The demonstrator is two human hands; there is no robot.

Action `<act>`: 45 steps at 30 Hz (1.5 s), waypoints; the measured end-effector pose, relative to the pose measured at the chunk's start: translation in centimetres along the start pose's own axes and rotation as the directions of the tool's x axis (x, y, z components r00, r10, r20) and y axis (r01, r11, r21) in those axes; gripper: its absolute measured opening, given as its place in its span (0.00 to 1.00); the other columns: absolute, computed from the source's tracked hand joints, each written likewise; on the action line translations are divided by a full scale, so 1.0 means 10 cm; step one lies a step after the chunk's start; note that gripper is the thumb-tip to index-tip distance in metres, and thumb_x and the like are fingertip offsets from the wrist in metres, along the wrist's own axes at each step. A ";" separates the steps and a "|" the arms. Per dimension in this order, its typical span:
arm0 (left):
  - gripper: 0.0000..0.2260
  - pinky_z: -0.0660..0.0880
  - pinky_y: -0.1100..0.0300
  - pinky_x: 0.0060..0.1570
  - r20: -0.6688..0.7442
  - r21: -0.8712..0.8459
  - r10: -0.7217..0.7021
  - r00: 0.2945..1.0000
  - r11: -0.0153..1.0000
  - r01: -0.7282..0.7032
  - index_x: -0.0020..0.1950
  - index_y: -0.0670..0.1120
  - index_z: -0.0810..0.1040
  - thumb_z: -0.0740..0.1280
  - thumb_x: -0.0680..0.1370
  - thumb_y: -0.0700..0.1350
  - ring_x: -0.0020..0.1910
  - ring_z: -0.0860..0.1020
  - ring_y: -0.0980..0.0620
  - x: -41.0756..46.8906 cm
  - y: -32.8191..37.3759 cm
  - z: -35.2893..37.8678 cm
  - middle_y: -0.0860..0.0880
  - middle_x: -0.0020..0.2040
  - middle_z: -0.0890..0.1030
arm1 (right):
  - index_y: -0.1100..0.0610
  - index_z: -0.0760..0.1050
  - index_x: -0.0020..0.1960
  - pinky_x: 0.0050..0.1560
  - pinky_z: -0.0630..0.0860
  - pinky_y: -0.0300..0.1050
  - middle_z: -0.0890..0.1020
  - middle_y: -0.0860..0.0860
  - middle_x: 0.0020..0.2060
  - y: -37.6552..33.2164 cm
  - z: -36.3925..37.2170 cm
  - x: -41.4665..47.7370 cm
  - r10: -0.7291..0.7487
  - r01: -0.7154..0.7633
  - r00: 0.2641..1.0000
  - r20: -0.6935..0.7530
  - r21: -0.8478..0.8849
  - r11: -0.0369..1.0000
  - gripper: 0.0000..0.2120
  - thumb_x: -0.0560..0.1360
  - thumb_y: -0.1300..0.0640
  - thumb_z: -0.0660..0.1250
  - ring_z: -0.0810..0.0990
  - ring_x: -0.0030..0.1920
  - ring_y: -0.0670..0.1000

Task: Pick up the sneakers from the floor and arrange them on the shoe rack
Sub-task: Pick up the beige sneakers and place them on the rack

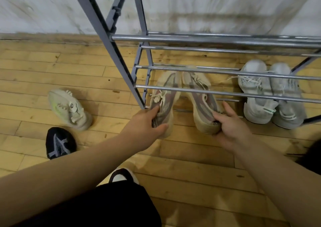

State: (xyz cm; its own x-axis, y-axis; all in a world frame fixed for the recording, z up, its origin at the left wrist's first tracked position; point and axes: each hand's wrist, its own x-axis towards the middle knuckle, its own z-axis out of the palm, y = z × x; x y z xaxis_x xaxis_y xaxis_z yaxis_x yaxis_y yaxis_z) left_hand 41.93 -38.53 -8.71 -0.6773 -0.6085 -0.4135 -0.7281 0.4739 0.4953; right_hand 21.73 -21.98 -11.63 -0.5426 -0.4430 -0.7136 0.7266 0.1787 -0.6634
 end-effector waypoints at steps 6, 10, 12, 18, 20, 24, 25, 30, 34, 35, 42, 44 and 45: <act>0.29 0.75 0.48 0.62 -0.084 0.088 -0.026 0.996 0.996 0.033 0.76 0.49 0.68 0.65 0.80 0.62 0.65 0.73 0.43 0.69 0.22 0.09 0.45 0.69 0.71 | 0.47 0.73 0.70 0.60 0.79 0.56 0.82 0.50 0.62 -0.06 0.37 0.45 -0.039 0.033 0.990 -0.135 -0.040 0.999 0.19 0.81 0.55 0.68 0.84 0.57 0.53; 0.28 0.75 0.46 0.62 -0.039 0.167 -0.086 0.996 0.982 0.091 0.75 0.51 0.66 0.65 0.79 0.63 0.64 0.73 0.41 0.96 0.07 0.20 0.43 0.69 0.70 | 0.50 0.65 0.77 0.68 0.72 0.57 0.74 0.50 0.70 0.03 0.43 0.48 -0.276 0.136 0.961 -0.037 -0.803 0.580 0.27 0.81 0.42 0.64 0.74 0.67 0.57; 0.30 0.74 0.44 0.65 -0.051 0.239 -0.056 0.997 0.969 0.066 0.76 0.54 0.63 0.63 0.78 0.65 0.66 0.72 0.40 0.97 -0.05 0.30 0.44 0.69 0.70 | 0.48 0.64 0.78 0.66 0.73 0.54 0.74 0.51 0.70 0.05 0.39 0.51 -0.285 0.186 0.958 0.032 -0.825 0.534 0.28 0.81 0.42 0.64 0.74 0.68 0.57; 0.35 0.72 0.44 0.68 -0.082 0.281 -0.032 0.996 0.958 0.054 0.82 0.49 0.53 0.65 0.81 0.58 0.72 0.68 0.40 0.96 -0.10 0.40 0.43 0.75 0.64 | 0.44 0.62 0.80 0.60 0.72 0.46 0.74 0.49 0.71 0.11 0.33 0.67 -0.314 0.253 0.947 0.076 -0.777 0.576 0.31 0.80 0.44 0.68 0.73 0.69 0.54; 0.36 0.72 0.43 0.68 -0.087 0.242 -0.044 0.995 0.968 0.064 0.83 0.50 0.49 0.64 0.82 0.57 0.74 0.68 0.39 0.91 -0.11 0.46 0.42 0.78 0.60 | 0.40 0.59 0.80 0.64 0.74 0.48 0.73 0.48 0.73 0.15 0.34 0.68 -0.308 0.258 0.949 0.069 -0.731 0.631 0.33 0.79 0.45 0.70 0.73 0.71 0.53; 0.37 0.73 0.44 0.67 -0.141 0.259 -0.105 0.984 0.956 0.139 0.84 0.51 0.44 0.62 0.83 0.57 0.75 0.68 0.39 0.79 -0.16 0.55 0.42 0.81 0.56 | 0.40 0.61 0.80 0.68 0.75 0.53 0.75 0.46 0.72 0.25 0.51 0.73 -0.333 0.313 0.936 0.112 -0.693 0.649 0.33 0.78 0.46 0.70 0.74 0.70 0.51; 0.37 0.74 0.44 0.66 -0.159 0.281 -0.106 0.982 0.948 0.148 0.84 0.50 0.43 0.62 0.83 0.57 0.75 0.68 0.39 0.78 -0.16 0.56 0.42 0.81 0.56 | 0.41 0.62 0.79 0.68 0.75 0.54 0.75 0.46 0.71 0.27 0.56 0.75 -0.336 0.323 0.934 0.123 -0.694 0.643 0.32 0.79 0.45 0.70 0.74 0.70 0.51; 0.37 0.73 0.43 0.66 -0.183 0.312 -0.106 0.977 0.936 0.160 0.84 0.51 0.43 0.60 0.83 0.59 0.75 0.68 0.39 0.80 -0.15 0.58 0.42 0.82 0.55 | 0.45 0.71 0.69 0.62 0.78 0.59 0.79 0.48 0.64 0.33 0.59 0.73 -0.305 0.323 0.937 0.173 -0.761 0.562 0.22 0.78 0.39 0.66 0.79 0.63 0.54; 0.36 0.70 0.43 0.69 -0.154 0.226 -0.089 0.984 0.966 0.123 0.84 0.54 0.43 0.62 0.83 0.58 0.77 0.64 0.39 0.77 -0.18 0.51 0.45 0.83 0.51 | 0.41 0.65 0.76 0.68 0.74 0.59 0.74 0.45 0.72 0.26 0.54 0.61 -0.248 0.352 0.934 0.258 -0.787 0.507 0.29 0.77 0.35 0.65 0.73 0.70 0.52; 0.36 0.70 0.44 0.70 -0.151 0.202 -0.060 0.987 0.975 0.090 0.84 0.56 0.43 0.63 0.83 0.57 0.78 0.64 0.40 0.71 -0.20 0.47 0.46 0.84 0.51 | 0.41 0.63 0.77 0.70 0.72 0.56 0.71 0.44 0.74 0.25 0.53 0.56 -0.264 0.374 0.924 0.277 -0.798 0.473 0.32 0.76 0.34 0.65 0.70 0.73 0.51; 0.35 0.70 0.48 0.70 -0.136 0.187 -0.102 0.985 0.974 0.126 0.82 0.60 0.52 0.66 0.79 0.60 0.77 0.64 0.45 -0.21 -0.88 0.32 0.49 0.81 0.56 | 0.33 0.70 0.67 0.59 0.73 0.45 0.71 0.38 0.67 0.64 0.49 -0.12 -0.040 0.326 0.938 0.344 -0.839 0.436 0.21 0.77 0.41 0.70 0.73 0.65 0.43; 0.35 0.67 0.45 0.72 -0.210 0.189 -0.237 0.949 0.942 0.277 0.82 0.60 0.54 0.65 0.79 0.62 0.78 0.61 0.44 -0.30 -1.18 0.24 0.48 0.81 0.56 | 0.33 0.70 0.67 0.61 0.74 0.46 0.72 0.39 0.68 0.77 0.72 -0.13 0.028 0.351 0.914 0.404 -0.826 0.442 0.22 0.75 0.40 0.71 0.73 0.67 0.44; 0.35 0.65 0.43 0.73 -0.247 0.187 -0.301 0.921 0.918 0.350 0.82 0.60 0.53 0.65 0.79 0.63 0.79 0.59 0.43 -0.29 -1.33 0.17 0.47 0.81 0.55 | 0.34 0.70 0.69 0.62 0.74 0.46 0.72 0.39 0.68 0.83 0.88 -0.12 0.042 0.371 0.902 0.430 -0.819 0.438 0.23 0.75 0.39 0.70 0.73 0.67 0.45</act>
State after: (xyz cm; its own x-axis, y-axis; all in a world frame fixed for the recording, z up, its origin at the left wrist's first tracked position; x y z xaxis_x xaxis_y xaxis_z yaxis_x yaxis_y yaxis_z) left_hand 53.41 -41.98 -15.37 -0.3788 -0.8604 -0.3409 -0.9251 0.3412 0.1668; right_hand 32.08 -27.67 -14.31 -0.2772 -0.7701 -0.5746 -0.2284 0.6337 -0.7391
